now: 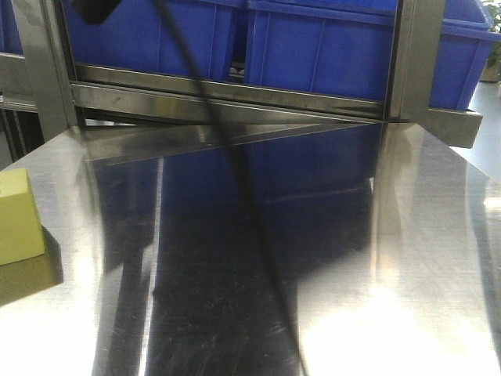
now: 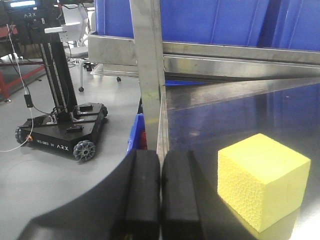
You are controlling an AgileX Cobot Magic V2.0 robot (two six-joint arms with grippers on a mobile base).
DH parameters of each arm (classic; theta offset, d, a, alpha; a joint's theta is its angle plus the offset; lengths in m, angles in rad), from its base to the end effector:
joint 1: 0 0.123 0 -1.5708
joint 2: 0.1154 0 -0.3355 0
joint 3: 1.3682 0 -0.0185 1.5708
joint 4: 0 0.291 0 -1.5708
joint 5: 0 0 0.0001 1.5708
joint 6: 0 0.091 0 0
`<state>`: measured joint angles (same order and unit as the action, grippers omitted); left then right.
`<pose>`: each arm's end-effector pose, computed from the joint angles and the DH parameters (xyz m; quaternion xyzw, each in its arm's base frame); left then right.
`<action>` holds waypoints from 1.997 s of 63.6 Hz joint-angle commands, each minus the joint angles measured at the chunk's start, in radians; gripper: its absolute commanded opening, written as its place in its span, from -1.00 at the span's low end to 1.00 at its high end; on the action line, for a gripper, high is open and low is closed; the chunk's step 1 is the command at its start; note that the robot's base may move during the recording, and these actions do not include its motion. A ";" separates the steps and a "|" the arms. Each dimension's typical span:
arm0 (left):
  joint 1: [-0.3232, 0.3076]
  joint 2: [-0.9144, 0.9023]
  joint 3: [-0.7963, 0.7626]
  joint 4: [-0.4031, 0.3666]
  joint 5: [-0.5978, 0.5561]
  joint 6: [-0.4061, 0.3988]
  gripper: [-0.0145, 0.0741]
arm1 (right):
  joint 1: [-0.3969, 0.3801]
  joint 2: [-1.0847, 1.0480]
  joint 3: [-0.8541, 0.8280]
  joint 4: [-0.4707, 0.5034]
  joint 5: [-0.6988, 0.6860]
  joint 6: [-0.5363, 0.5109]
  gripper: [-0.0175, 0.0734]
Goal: Place yellow foam block on left shelf second layer
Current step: 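Lower the right gripper over the yellow foam cube and close on it, then lift the yellow foam cube with the right gripper off the table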
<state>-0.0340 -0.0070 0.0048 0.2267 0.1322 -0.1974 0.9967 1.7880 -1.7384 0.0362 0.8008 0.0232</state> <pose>0.0456 0.0012 0.2000 0.0119 0.7208 0.0084 0.6930 0.2507 0.3920 0.4066 -0.4243 0.8157 0.2065 0.3346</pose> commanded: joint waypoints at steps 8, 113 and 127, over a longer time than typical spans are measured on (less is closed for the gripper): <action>-0.008 -0.009 0.026 -0.003 -0.087 -0.004 -0.36 | 0.024 0.097 -0.205 0.015 0.023 0.106 0.78; -0.008 -0.009 0.026 -0.003 -0.087 -0.004 -0.36 | 0.053 0.397 -0.289 -0.105 -0.118 0.367 0.72; -0.008 -0.009 0.026 -0.003 -0.087 -0.004 -0.36 | 0.053 0.397 -0.289 -0.105 -0.114 0.367 0.19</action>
<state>-0.0340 -0.0070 0.0048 0.2267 0.1322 -0.1974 1.0494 2.2455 -1.9925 -0.0564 0.7238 0.3907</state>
